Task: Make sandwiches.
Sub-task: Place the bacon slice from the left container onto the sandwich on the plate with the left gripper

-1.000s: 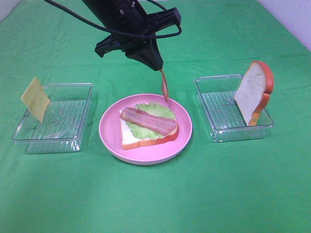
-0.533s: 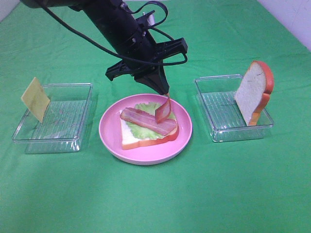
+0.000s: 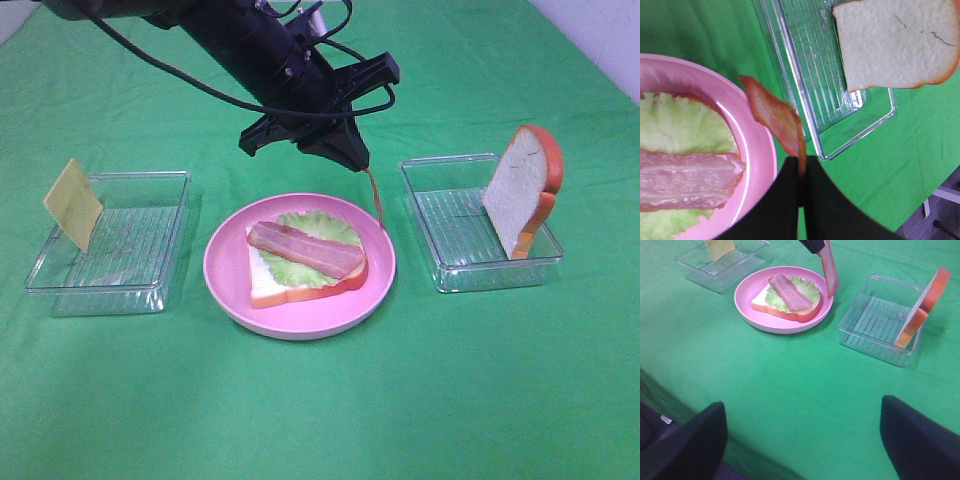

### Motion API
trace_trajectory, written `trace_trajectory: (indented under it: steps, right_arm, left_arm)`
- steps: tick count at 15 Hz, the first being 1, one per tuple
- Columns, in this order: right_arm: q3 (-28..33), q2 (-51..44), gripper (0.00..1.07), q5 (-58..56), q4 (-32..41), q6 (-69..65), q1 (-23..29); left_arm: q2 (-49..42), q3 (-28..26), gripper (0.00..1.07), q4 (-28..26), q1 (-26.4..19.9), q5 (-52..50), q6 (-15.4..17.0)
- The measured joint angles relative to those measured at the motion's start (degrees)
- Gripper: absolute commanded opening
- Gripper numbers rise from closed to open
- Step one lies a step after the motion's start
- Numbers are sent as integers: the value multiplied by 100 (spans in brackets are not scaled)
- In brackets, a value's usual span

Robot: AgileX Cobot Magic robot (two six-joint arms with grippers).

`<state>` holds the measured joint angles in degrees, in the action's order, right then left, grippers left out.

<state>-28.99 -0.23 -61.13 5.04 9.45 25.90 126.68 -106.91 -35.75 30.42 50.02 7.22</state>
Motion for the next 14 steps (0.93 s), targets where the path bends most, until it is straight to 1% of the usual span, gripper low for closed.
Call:
trace_trajectory:
  steps: [2, 3, 5, 7, 8, 11, 12, 13, 14]
  right_arm:
    - [0, 0, 76, 0, 0, 0, 0]
    - [0, 0, 76, 0, 0, 0, 0]
    - [0, 0, 76, 0, 0, 0, 0]
    - [0, 0, 76, 0, 0, 0, 0]
    - [0, 0, 76, 0, 0, 0, 0]
    - [0, 0, 76, 0, 0, 0, 0]
    - [0, 0, 76, 0, 0, 0, 0]
    - [0, 0, 76, 0, 0, 0, 0]
    - [0, 0, 76, 0, 0, 0, 0]
  left_arm:
    - [0, 0, 0, -40, 0, -23, -115]
    - [0, 0, 0, 40, 0, 6, -126]
    - [0, 0, 0, 372, 0, 149, -11]
    - [0, 0, 0, 945, 0, 401, 235]
    - [0, 0, 0, 1169, 0, 561, 286]
    - [0, 0, 0, 1278, 0, 814, 355]
    - [0, 0, 0, 1364, 0, 894, 424]
    - [0, 0, 0, 1839, 0, 1054, 768]
    - [0, 0, 0, 2068, 0, 1117, 934]
